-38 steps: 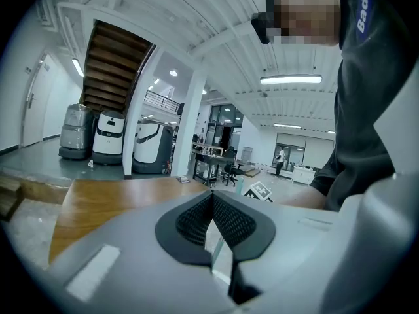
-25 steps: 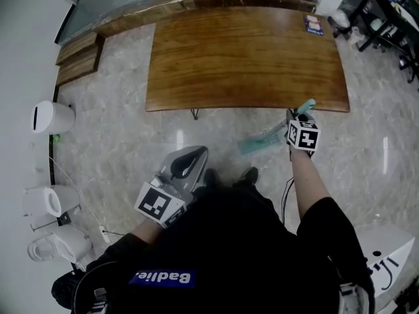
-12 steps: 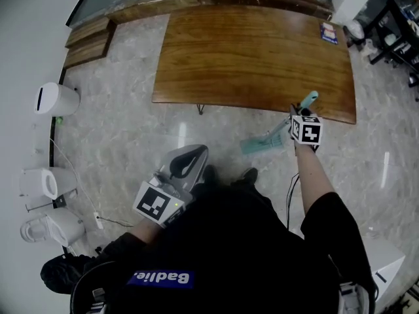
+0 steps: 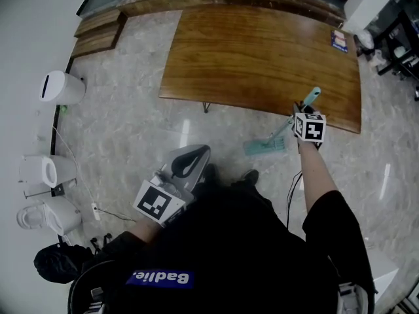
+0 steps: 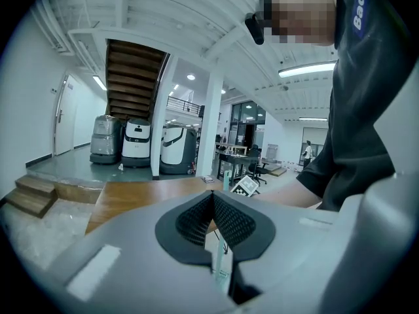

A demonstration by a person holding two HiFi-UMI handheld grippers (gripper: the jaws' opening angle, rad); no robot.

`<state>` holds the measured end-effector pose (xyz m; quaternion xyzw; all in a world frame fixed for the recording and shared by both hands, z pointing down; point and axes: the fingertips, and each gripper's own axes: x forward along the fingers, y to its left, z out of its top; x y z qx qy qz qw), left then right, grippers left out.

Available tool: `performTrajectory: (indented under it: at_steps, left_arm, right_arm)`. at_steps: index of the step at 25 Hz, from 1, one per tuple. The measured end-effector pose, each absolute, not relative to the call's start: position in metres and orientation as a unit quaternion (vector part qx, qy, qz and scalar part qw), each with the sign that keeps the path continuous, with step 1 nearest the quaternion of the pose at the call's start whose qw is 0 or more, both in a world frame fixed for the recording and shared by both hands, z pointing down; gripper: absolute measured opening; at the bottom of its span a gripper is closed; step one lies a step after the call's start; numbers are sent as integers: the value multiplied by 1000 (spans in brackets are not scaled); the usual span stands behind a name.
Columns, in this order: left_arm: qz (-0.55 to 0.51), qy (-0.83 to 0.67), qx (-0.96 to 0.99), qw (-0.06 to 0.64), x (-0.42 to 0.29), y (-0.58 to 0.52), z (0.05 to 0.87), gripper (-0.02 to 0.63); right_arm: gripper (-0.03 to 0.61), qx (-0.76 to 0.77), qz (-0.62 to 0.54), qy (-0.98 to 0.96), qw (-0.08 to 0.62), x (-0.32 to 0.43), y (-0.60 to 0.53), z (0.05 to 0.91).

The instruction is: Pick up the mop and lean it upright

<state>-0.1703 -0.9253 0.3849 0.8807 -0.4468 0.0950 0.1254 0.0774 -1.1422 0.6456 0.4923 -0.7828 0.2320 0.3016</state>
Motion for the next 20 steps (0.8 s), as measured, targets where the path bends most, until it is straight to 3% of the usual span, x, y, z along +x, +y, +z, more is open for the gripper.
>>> performTrajectory:
  at_steps: [7,14,20]
  left_arm:
    - [95,-456,875,130,-177,-925,389,20]
    - [96,-455,875,131,-180,-924,390,20]
    - [97,-452,877,132,-181,-923,393,20]
  right_arm:
    - [105,482,215,-791,311,68,-1146,646]
    - [202,479,215,-790,317,65,-1146,649]
    - [228,482,221,-787,317,63,-1141,655]
